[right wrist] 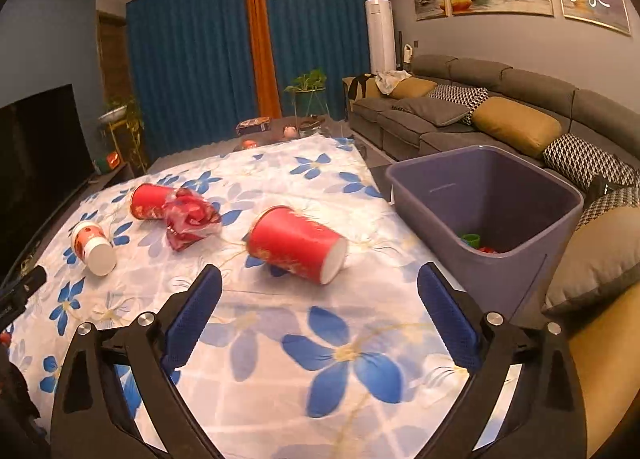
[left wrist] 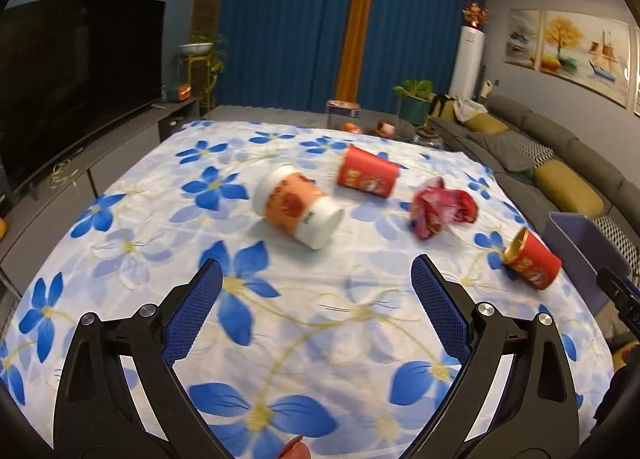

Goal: Collect trash
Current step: 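Move both tools back over the remaining cups on the bed, then grasp the red paper cup with the right tool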

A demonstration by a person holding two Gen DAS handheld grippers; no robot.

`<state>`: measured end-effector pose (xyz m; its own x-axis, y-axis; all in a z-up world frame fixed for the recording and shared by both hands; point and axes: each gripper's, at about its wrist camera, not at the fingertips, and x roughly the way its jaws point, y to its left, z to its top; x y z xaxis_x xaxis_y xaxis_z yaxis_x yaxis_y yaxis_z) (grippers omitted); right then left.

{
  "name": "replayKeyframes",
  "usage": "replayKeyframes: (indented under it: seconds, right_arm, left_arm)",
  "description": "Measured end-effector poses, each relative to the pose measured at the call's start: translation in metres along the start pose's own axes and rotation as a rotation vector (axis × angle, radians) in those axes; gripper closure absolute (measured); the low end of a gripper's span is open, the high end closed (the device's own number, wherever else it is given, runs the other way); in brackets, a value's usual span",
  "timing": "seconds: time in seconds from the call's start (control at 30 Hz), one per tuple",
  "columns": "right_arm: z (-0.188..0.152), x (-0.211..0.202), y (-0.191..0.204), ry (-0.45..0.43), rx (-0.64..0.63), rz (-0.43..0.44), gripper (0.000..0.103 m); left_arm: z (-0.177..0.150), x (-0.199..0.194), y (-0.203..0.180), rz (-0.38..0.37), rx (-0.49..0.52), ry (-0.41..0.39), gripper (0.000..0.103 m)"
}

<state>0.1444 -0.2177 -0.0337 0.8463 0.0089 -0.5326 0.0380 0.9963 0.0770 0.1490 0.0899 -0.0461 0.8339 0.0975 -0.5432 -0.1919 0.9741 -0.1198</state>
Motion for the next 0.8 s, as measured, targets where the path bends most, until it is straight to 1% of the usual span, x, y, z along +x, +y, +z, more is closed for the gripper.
replayKeyframes:
  seconds: [0.17,0.27,0.43,0.6,0.8]
  right_arm:
    - [0.001,0.014,0.015,0.013,-0.03,-0.038,0.007]
    - [0.002,0.027,0.021,0.021,-0.026,-0.06,0.006]
    - [0.012,0.055,0.029,0.054,0.023,-0.076,0.006]
    - [0.023,0.086,0.035,0.089,0.066,-0.097,0.005]
    - [0.03,0.116,0.036,0.119,0.113,-0.147,0.005]
  left_arm:
    - [0.003,0.005,0.013,-0.004,-0.024,-0.005,0.009]
    - [0.003,0.01,0.017,0.008,-0.033,-0.017,0.009]
    - [0.003,0.02,0.024,0.015,-0.064,-0.024,0.009]
    - [0.005,0.032,0.024,0.02,-0.07,-0.009,0.009]
    - [0.008,0.043,0.024,0.029,-0.083,-0.012,0.009]
